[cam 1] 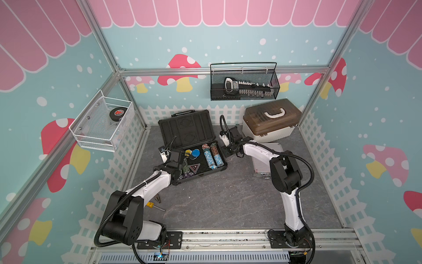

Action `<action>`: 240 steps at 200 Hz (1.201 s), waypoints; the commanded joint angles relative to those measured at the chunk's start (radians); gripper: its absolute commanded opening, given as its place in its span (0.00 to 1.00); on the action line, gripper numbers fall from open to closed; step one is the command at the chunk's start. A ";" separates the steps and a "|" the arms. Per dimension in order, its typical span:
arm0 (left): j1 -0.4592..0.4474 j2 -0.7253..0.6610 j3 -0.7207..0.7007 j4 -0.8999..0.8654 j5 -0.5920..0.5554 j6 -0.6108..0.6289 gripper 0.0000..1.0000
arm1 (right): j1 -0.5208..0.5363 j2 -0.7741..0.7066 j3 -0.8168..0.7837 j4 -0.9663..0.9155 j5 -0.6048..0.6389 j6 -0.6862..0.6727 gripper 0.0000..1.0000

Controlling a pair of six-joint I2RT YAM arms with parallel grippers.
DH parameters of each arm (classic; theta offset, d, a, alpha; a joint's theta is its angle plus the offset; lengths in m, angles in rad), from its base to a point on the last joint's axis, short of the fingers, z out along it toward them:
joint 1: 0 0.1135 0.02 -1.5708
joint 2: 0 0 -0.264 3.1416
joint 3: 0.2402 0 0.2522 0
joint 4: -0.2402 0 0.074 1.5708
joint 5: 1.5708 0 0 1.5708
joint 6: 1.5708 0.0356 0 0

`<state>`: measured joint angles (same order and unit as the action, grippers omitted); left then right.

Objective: Close the poker set cases
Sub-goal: Move the poker set case to the center of the board.

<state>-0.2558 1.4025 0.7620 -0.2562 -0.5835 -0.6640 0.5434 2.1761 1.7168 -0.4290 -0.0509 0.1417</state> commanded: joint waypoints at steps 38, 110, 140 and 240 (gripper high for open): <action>0.027 -0.001 -0.015 0.011 0.023 -0.033 0.99 | 0.004 0.076 0.110 -0.022 -0.073 0.022 0.50; 0.029 -0.012 -0.013 0.029 0.037 -0.008 0.99 | 0.003 0.175 0.205 -0.057 -0.055 0.043 0.34; 0.031 -0.017 -0.013 0.030 0.034 -0.004 0.99 | 0.003 0.192 0.226 -0.066 -0.050 0.042 0.24; 0.032 -0.010 -0.020 0.053 0.054 0.012 0.99 | 0.003 0.145 0.115 -0.090 0.064 0.036 0.00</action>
<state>-0.2298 1.4021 0.7570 -0.2188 -0.5377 -0.6502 0.5644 2.3322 1.9011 -0.4576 -0.0578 0.2653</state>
